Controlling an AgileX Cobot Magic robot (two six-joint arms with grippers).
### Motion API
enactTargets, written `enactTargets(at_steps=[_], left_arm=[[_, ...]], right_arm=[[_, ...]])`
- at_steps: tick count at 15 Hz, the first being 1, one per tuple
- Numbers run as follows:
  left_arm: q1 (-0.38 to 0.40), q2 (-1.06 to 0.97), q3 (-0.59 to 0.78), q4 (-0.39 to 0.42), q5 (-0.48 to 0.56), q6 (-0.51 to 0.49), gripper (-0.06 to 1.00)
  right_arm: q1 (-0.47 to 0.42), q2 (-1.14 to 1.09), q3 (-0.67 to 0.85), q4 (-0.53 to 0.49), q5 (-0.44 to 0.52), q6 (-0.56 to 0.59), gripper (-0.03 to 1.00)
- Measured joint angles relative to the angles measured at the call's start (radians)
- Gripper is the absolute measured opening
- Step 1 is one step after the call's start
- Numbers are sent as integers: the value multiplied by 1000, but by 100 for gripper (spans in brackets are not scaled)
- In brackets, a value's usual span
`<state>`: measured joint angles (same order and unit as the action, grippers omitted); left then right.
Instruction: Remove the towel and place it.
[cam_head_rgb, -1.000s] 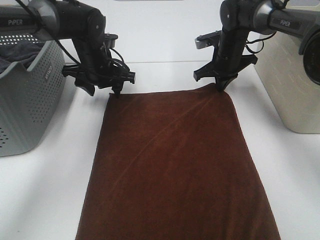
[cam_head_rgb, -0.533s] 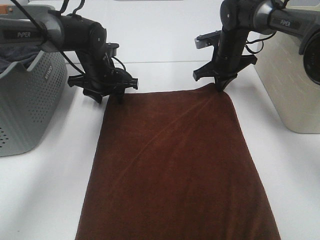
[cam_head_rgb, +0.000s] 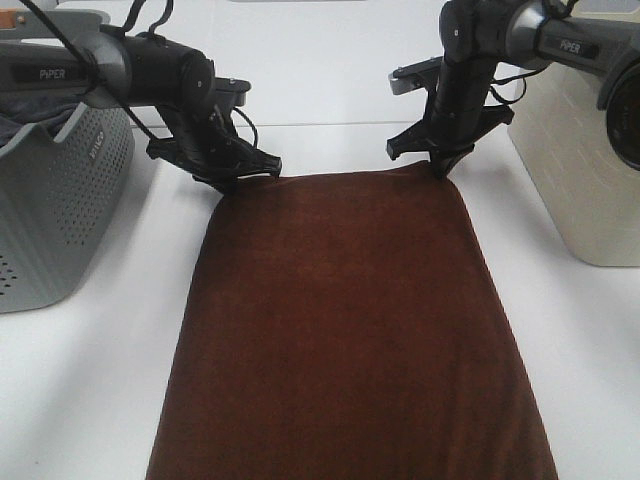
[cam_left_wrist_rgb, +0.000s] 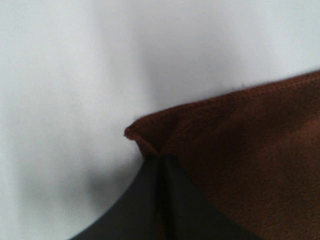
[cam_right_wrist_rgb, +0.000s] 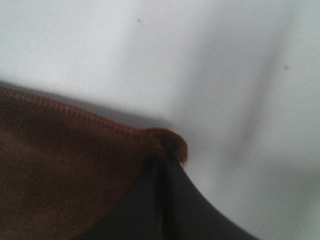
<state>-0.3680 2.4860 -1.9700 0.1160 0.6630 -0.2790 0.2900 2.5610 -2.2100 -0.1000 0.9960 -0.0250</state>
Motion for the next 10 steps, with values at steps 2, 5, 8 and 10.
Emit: enactTargets(at_steps=[2, 5, 8, 10], left_arm=[[4, 2, -54, 19, -26, 3, 1], [24, 2, -90, 52, -112, 3, 1], [43, 2, -90, 83, -271, 3, 1], [46, 2, -90, 133, -372, 3, 1]], right_arm=[[0, 0, 0, -24, -50, 1, 0], [0, 0, 0, -53, -169, 1, 0], [0, 0, 0, -97, -334, 1, 0], [-1, 0, 0, -112, -429, 2, 0]])
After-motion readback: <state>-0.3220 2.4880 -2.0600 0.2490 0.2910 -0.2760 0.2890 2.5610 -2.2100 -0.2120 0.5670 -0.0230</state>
